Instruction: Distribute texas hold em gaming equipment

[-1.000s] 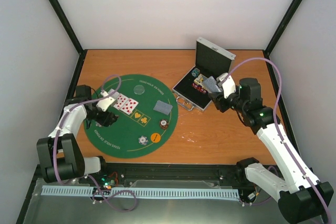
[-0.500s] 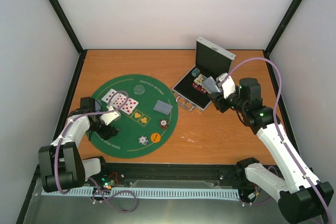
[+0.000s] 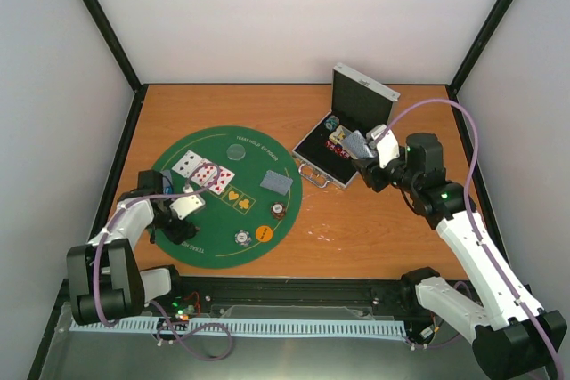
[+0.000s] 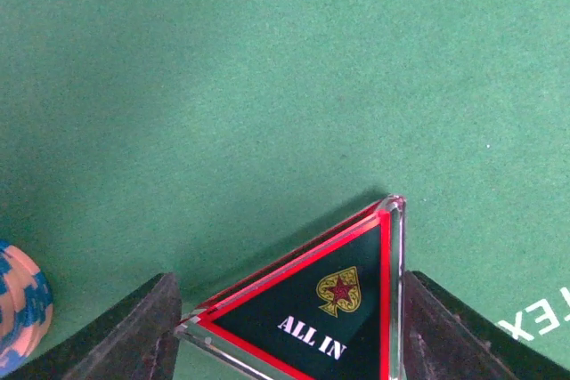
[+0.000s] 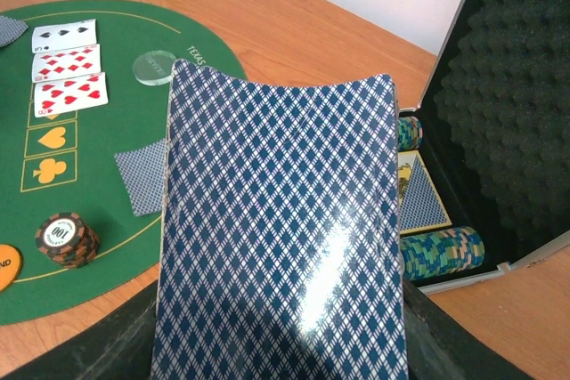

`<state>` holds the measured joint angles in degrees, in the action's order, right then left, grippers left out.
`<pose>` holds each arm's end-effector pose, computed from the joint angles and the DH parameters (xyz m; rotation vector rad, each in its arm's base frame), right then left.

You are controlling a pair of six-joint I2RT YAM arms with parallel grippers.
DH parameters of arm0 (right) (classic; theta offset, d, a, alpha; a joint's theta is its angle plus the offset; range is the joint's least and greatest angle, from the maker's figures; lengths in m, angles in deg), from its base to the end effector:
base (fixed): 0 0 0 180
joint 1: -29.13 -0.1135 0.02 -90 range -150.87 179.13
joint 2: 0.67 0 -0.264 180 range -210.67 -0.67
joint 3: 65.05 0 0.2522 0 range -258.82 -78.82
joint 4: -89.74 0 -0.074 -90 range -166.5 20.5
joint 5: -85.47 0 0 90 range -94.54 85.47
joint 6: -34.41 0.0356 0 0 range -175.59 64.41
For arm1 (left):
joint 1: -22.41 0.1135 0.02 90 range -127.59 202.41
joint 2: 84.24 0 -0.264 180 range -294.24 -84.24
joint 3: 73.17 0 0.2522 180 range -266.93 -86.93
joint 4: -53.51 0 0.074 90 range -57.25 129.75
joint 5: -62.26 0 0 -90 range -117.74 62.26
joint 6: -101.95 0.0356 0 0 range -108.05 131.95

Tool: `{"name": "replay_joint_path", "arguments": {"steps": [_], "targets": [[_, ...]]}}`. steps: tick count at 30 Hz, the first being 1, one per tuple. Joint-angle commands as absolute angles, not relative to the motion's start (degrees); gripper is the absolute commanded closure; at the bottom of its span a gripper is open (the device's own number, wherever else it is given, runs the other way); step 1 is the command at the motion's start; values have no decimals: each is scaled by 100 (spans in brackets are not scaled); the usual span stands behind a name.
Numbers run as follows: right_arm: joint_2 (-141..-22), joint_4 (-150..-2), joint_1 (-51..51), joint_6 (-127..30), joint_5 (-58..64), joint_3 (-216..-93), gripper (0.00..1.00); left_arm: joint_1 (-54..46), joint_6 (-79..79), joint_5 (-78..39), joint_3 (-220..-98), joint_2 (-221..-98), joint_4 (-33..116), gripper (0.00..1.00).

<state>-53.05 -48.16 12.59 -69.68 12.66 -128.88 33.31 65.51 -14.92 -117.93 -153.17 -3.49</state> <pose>0.1877 0.0667 0.3176 -0.7256 1.9681 0.3413 0.1703 0.0247 0.1492 1.0740 2.6815 -0.1556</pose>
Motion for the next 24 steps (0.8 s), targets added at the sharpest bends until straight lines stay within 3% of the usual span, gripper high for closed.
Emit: {"name": "replay_joint_path", "arguments": {"steps": [1,4,10,16,18,24], "targets": [[-5217,-4935,1208,-6992,1312,-12839,46,3392,6756,-1540,-11879,-15152,-318,29],[-5224,-4932,1200,-6992,1339,-12845,46,3393,6667,-1036,-12294,-14923,-631,12],[-5433,-4905,1108,-7007,1594,-12911,46,3385,6051,612,-13559,-14791,-1230,1],[-5871,-4675,402,-7379,2067,-13223,46,2989,4647,1598,-14411,-15080,-783,5],[-6063,-4594,-54,-7637,2024,-13335,46,2520,4210,1599,-14822,-15434,-711,12],[-6406,-4486,-773,-8019,1771,-13593,46,1331,4407,1612,-16240,-16247,-1529,17]]}}
